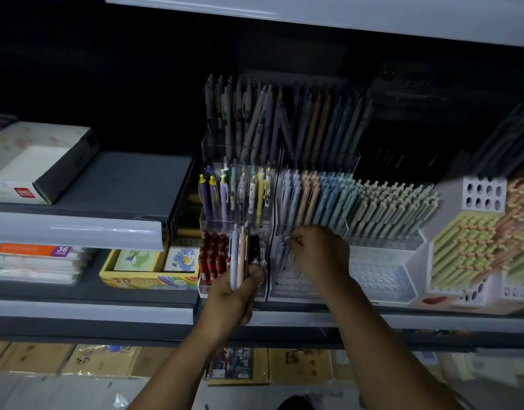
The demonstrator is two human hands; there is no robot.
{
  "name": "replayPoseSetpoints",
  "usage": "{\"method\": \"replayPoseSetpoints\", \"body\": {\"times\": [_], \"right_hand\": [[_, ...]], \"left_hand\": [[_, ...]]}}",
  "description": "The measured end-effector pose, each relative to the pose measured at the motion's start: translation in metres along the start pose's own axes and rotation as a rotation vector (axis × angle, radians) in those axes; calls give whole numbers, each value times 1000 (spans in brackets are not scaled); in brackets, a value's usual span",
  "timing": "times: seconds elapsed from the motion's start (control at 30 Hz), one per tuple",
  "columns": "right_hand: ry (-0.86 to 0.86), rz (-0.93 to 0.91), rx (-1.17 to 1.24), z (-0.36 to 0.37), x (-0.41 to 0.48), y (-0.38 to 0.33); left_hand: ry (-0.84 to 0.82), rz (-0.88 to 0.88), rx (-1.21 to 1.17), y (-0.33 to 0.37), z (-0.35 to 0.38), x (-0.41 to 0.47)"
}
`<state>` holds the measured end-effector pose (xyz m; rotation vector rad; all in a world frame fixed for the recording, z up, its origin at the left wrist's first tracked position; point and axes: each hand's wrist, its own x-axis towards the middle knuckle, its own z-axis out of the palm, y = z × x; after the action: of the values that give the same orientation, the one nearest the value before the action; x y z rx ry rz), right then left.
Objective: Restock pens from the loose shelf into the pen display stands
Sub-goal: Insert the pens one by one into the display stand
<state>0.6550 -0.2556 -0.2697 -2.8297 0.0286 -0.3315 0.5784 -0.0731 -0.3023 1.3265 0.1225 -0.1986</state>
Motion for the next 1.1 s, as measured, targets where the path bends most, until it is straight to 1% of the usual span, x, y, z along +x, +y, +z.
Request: {"method": "replayPoseSetpoints", "body": {"times": [0.07,0.1,0.13,0.17,0.23,0.27,0.3,0.37,0.5,0.57,0.63,0.7,0.77,0.83,0.93,1.1], "right_hand": [[69,-15,20,-4,-6,-1],[93,-26,75,-7,-9,-3],[90,-37,201,-11,-13,-6],[55,-41,388,-15,-17,-11],[-74,-27,791,-24,-25,-21],[-126,-19,913,-28,-29,-25],[-163,-18,975,-30,-33,-27],[-205,-19,1010,-29,-38,-29],[-204,48,1042,-22,-41,-26],[-162,119,1129,-22,-43,-22],[-95,231,1250,-24,-44,-18],[34,343,1343,-23,-42,-10],[184,402,1346,-23,-37,3],[281,367,1249,-22,-35,15],[349,246,1019,-15,-39,23],[400,75,698,3,-47,20]], "left_hand": [[-25,1,-13,2,2,0],[-39,5,-16,3,3,0],[-55,7,-19,4,3,-1],[-73,8,-23,5,4,-1],[-111,18,-15,7,6,0],[-125,31,5,7,7,0],[-130,47,37,7,8,0],[-139,79,109,5,10,1],[-179,133,184,5,16,1],[-176,143,148,6,16,1],[-149,138,103,5,17,2],[-107,109,74,3,15,3],[-96,87,53,1,14,3],[-97,67,36,-1,13,3],[-73,34,30,-3,13,5],[-57,22,31,-5,13,6]]}}
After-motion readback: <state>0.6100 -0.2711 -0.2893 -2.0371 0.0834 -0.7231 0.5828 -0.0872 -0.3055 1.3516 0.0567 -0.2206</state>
